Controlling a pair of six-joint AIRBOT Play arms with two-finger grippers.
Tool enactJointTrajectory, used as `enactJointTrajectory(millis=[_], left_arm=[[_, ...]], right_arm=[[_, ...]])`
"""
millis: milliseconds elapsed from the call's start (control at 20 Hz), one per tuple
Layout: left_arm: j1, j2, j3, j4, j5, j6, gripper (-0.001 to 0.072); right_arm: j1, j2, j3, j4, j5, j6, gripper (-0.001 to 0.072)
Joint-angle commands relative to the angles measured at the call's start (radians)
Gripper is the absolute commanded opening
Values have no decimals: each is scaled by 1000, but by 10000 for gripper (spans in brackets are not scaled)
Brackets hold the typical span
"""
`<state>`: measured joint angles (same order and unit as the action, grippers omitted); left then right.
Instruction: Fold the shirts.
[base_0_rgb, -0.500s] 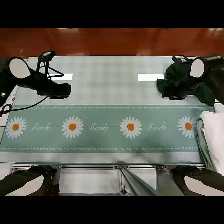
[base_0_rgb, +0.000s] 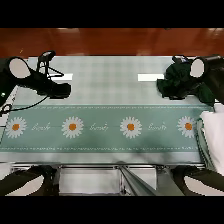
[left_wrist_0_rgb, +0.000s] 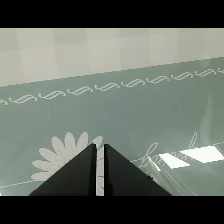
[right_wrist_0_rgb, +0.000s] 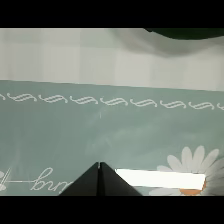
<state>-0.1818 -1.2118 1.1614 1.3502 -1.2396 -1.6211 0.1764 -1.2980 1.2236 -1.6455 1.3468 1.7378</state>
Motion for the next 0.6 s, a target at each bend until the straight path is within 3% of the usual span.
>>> enactJointTrajectory(millis=[0, 250, 500, 550], left_arm=[[0, -1, 0, 0, 0, 0, 100], [0, -5, 0, 0, 1, 0, 100], [0, -32, 0, 0, 42, 0, 100], [1, -37, 0, 0, 42, 0, 100]], right_arm=[[1, -1, 1, 0, 0, 0, 22], [1, -1, 1, -3, -43, 0, 22], [0, -1, 1, -36, -426, -7, 32], [-1, -1, 1, -72, -500, -6, 151]])
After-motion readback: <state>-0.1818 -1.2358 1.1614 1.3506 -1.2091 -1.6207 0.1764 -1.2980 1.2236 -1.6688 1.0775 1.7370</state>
